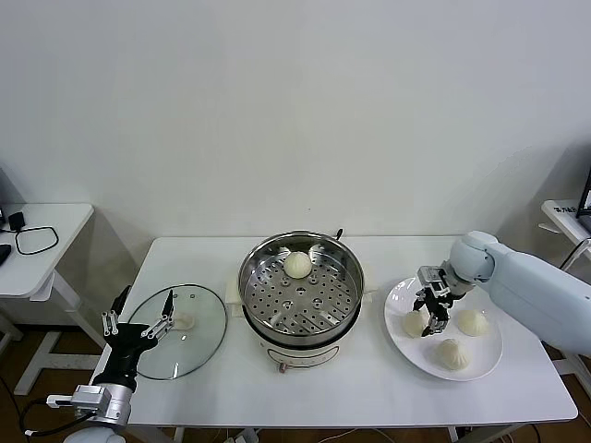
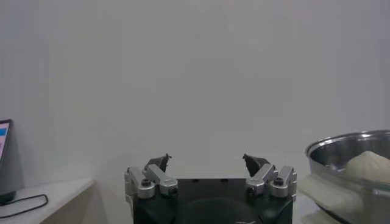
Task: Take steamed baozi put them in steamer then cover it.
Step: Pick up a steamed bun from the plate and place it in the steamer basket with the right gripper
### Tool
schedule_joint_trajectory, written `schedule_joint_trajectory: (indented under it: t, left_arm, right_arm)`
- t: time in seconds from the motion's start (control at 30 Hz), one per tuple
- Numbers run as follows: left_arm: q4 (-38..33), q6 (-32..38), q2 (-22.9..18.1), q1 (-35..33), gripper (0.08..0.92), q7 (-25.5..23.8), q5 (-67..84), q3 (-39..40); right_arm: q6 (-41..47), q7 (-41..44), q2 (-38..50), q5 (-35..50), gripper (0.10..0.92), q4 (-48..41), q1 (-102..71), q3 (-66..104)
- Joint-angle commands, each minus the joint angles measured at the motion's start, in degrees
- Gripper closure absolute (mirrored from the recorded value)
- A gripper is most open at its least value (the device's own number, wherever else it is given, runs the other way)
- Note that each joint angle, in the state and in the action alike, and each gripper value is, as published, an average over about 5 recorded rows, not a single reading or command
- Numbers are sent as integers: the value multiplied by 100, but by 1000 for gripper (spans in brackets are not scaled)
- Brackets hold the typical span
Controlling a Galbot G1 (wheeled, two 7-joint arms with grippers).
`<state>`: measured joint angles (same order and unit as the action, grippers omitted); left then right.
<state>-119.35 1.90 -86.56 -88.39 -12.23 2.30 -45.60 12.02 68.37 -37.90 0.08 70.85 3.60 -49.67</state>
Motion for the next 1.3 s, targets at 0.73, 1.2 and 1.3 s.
schedule_joint_trajectory:
  t: [0.73, 1.2, 1.3]
  left_arm:
    - [-120, -11, 114, -4, 177, -12, -29, -31]
    - [-57, 6, 152, 0, 177, -25, -24, -133]
    - [-33, 8, 167, 13, 177, -30, -24, -160]
  right_arm:
    - [1913, -646, -2123, 3858, 345, 1932, 4782, -3279]
    - [1866, -644, -4190, 3123, 330, -195, 3157, -2851]
    - [1806, -593, -4425, 2882, 330, -633, 2875, -2777]
